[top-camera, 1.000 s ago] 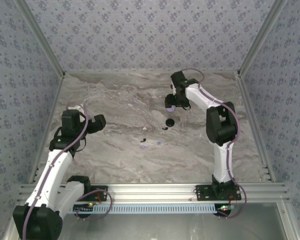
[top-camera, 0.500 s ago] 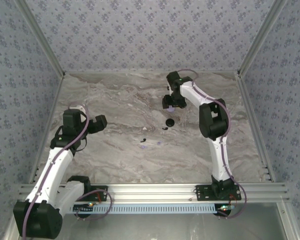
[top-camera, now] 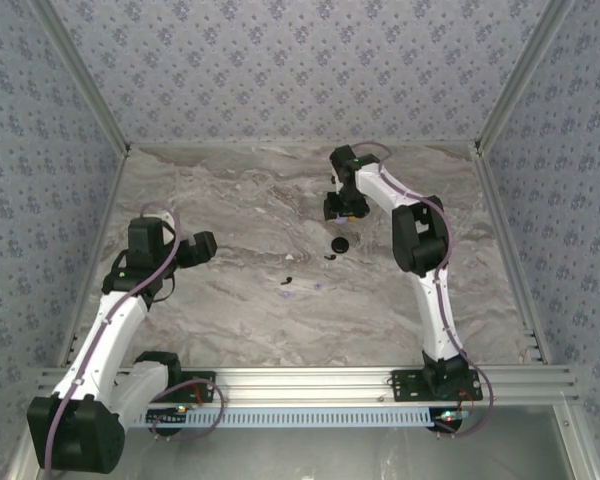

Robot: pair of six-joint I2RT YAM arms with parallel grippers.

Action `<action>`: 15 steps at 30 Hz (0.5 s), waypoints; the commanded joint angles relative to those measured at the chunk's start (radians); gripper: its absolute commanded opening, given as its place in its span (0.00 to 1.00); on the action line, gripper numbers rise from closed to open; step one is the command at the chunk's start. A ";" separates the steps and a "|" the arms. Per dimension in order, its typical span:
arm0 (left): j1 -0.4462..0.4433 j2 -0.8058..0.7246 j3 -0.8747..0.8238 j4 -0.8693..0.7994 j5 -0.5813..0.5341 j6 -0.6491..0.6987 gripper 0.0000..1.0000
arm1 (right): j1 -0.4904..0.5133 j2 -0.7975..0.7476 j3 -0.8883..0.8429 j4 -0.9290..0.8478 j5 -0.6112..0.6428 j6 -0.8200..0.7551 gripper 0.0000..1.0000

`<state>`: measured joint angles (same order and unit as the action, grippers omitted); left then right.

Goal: Insert the wireless bluetooth earbuds into the charging case

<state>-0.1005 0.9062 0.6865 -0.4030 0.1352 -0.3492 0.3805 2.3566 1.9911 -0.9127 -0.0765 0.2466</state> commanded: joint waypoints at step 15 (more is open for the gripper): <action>-0.005 0.010 0.046 -0.013 0.022 0.019 0.99 | 0.107 0.017 0.048 -0.041 -0.020 0.112 0.52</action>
<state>-0.1005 0.9070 0.6865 -0.4030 0.1425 -0.3489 0.4610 2.3600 2.0018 -0.9138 -0.0868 0.3153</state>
